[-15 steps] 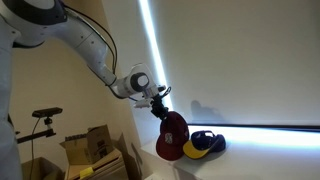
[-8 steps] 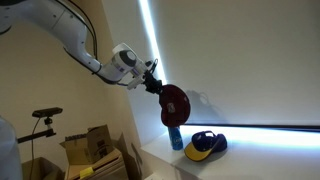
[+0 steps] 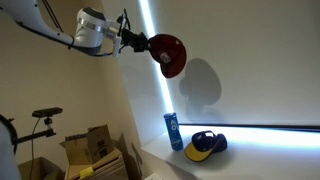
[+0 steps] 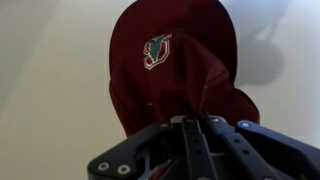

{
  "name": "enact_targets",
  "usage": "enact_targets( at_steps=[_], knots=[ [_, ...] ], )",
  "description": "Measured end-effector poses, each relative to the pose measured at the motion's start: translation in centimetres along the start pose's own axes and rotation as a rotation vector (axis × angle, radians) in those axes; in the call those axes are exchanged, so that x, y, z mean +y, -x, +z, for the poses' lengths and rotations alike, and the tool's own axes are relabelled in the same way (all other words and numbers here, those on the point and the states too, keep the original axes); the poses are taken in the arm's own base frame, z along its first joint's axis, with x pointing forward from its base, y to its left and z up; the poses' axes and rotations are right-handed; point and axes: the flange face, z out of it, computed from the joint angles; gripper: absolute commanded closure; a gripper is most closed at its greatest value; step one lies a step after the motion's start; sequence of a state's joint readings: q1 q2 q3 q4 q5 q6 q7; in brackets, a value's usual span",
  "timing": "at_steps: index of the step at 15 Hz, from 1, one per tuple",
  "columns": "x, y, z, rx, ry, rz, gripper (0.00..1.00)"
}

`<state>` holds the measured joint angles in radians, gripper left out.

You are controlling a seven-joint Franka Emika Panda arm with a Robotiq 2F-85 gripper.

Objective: Place the maroon on the windowsill

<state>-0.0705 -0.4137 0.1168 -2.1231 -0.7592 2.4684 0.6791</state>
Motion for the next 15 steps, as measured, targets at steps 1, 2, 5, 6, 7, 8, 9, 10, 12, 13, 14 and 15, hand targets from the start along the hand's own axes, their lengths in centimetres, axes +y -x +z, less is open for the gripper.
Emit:
enact_targets(
  at_steps=[1, 2, 5, 6, 7, 8, 9, 10, 12, 13, 14, 15],
  knots=[
    [1.5, -0.6, -0.5, 0.011, 0.051, 0.025, 0.99],
    [3.0, -1.0, -0.7, 0.011, 0.099, 0.051, 0.99],
    [8.4, -1.3, 0.9, -0.034, 0.220, 0.140, 0.99],
    [10.3, -1.1, 1.7, -0.048, 0.246, 0.177, 0.99],
    [12.2, -0.8, 2.6, -0.063, 0.268, 0.213, 0.99],
    [14.1, -0.5, 3.5, -0.077, 0.281, 0.252, 0.99],
    [15.9, -0.2, 4.5, -0.088, 0.285, 0.291, 0.99],
    [17.8, 0.1, 5.5, -0.094, 0.272, 0.341, 0.99],
    [21.5, 0.7, 7.6, -0.089, 0.222, 0.448, 0.99],
    [23.4, 1.1, 8.8, -0.080, 0.188, 0.501, 0.99],
    [25.2, 1.5, 10.0, -0.070, 0.157, 0.552, 0.99],
    [27.0, 2.1, 11.3, -0.061, 0.129, 0.601, 0.99]
  ],
)
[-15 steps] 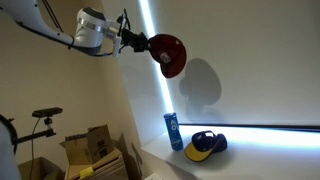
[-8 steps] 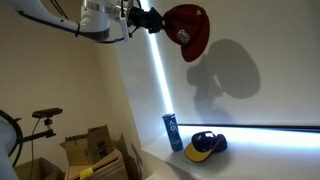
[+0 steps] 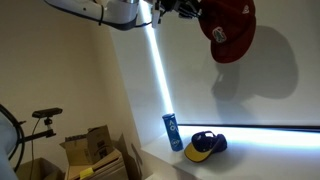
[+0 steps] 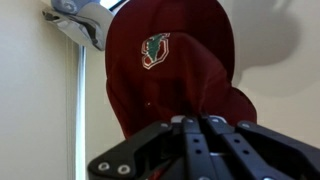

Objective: Place the maroon on the windowsill

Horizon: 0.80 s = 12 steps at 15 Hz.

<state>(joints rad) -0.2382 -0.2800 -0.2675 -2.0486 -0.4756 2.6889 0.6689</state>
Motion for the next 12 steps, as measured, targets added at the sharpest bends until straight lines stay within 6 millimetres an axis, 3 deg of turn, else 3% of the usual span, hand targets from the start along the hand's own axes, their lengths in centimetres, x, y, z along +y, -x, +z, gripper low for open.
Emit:
enact_targets(
  at_steps=[3, 5, 12],
  knots=[
    [3.4, -0.8, 4.7, -0.001, -0.063, 0.113, 0.99],
    [3.7, -0.3, 7.7, -0.018, -0.098, 0.158, 0.99],
    [-3.4, 7.0, 16.6, -0.233, -0.248, 0.151, 0.99]
  ],
)
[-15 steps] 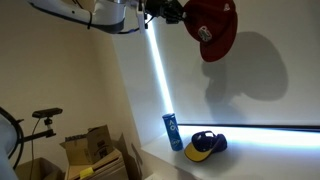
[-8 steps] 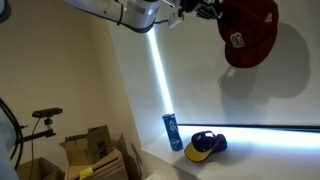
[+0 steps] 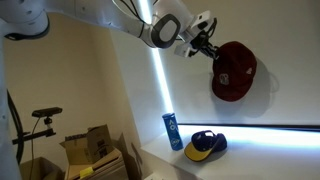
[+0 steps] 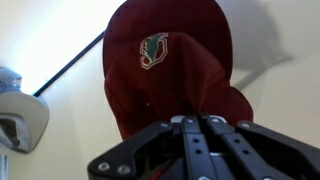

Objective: Place the maroon on the windowsill

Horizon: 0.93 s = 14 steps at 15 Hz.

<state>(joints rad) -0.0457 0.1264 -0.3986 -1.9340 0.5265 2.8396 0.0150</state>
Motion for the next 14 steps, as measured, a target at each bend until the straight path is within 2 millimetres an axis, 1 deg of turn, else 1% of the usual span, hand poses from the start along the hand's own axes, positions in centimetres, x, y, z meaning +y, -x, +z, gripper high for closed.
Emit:
enact_targets(
  at_steps=[1, 2, 5, 7, 9, 12, 14],
  knots=[
    [0.5, 0.4, 1.4, -0.020, 0.001, -0.001, 0.99],
    [1.4, 0.7, 2.7, -0.037, 0.010, -0.002, 0.99],
    [4.9, 1.2, 5.7, -0.083, 0.058, 0.014, 0.99],
    [7.0, 1.9, 7.4, -0.131, 0.091, 0.029, 0.99],
    [8.7, 2.8, 9.0, -0.178, 0.125, 0.036, 0.99],
    [10.6, 3.8, 10.9, -0.221, 0.201, 0.044, 0.99],
    [11.5, 4.4, 11.9, -0.238, 0.258, 0.058, 0.99]
  ],
)
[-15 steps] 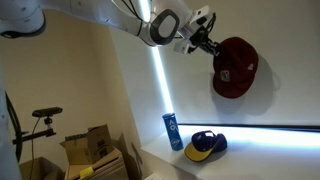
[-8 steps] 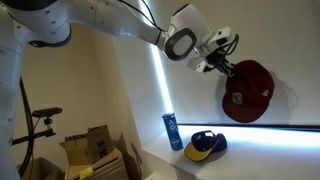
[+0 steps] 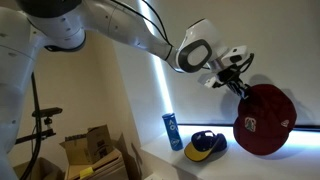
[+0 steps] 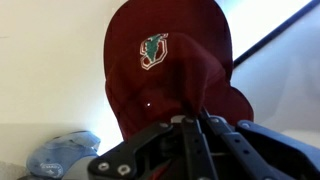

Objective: Place the maroon on the windowsill

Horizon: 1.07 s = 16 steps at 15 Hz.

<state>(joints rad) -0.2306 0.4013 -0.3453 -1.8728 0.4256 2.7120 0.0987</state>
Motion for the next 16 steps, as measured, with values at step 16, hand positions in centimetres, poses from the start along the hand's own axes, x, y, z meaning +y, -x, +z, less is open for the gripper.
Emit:
enact_targets(
  at_steps=[16],
  knots=[
    [0.0, 0.4, 1.1, -0.320, 0.033, 0.148, 0.63]
  ],
)
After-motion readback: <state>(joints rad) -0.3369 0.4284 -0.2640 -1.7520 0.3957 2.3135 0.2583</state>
